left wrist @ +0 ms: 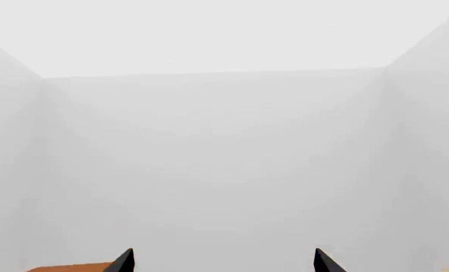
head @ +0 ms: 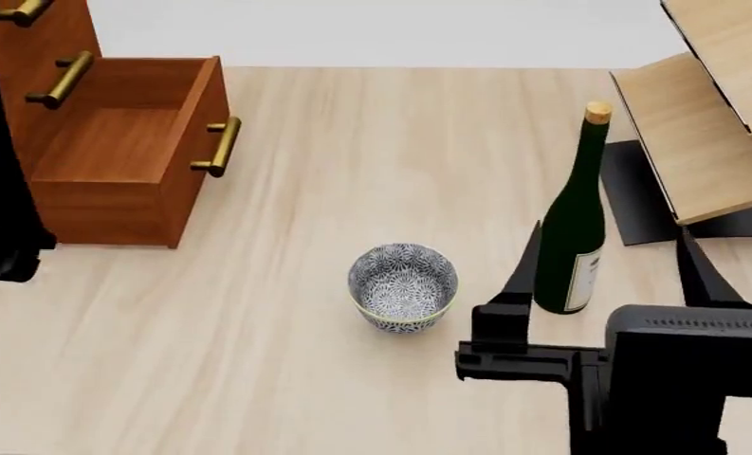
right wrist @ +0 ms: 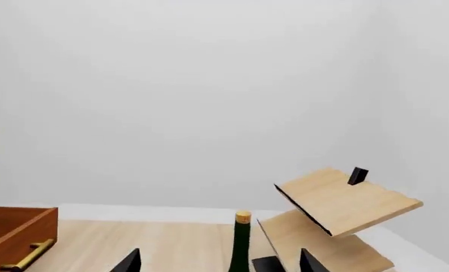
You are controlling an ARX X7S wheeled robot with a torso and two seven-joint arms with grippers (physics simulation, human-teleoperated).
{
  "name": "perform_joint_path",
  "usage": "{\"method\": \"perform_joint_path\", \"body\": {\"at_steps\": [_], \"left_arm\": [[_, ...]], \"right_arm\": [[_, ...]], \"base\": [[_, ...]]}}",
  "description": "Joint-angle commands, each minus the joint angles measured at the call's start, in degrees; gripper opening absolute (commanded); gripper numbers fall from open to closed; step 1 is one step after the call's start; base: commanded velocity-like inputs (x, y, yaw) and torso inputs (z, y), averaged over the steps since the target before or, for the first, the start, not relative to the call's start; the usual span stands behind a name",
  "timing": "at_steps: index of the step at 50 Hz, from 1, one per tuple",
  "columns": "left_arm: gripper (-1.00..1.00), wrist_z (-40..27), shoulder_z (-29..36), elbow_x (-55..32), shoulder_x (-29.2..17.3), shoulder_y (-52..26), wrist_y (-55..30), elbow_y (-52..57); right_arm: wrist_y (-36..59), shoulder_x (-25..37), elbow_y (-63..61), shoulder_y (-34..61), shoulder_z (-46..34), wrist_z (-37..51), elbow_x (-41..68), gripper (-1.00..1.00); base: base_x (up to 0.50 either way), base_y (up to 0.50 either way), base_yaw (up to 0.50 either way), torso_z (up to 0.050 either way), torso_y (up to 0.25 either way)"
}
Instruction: Close the bottom drawer of the cabinet and open the top drawer.
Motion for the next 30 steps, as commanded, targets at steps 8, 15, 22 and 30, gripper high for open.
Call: {"method": "perform_joint_path", "body": {"at_steps": [8,15,22,30], "left_arm": [[1.00,-2.1,-4.7,-5.2,-0.2,-8.5,-8.9,7.5],[1.00,-2.1,-4.7,-5.6,-0.3,-8.3,-8.3,7.4],[1.00,-2.4,-4.8,-6.1,-0.5,-8.2,-8.4,7.7],[1.00,-2.6,-3.9,-5.7,-0.7,-8.0,-7.3,7.0]], "right_arm": [[2.2,-0.5,-0.4,0.1,0.7,0.6,2.1,1.00],[1.1,-0.7,1.2,-1.2,-0.1,0.7,1.9,1.00],[0.7,-0.8,1.7,-1.7,-0.2,0.7,2.3,1.00],[0.2,-0.6,2.5,-1.7,-0.3,0.7,2.6,1.00]], "base": [[0.00,0.00,0.00,0.010,0.000],[0.00,0.00,0.00,0.000,0.000],[0.00,0.43,0.00,0.000,0.000],[0.00,0.50,0.00,0.000,0.000]]}}
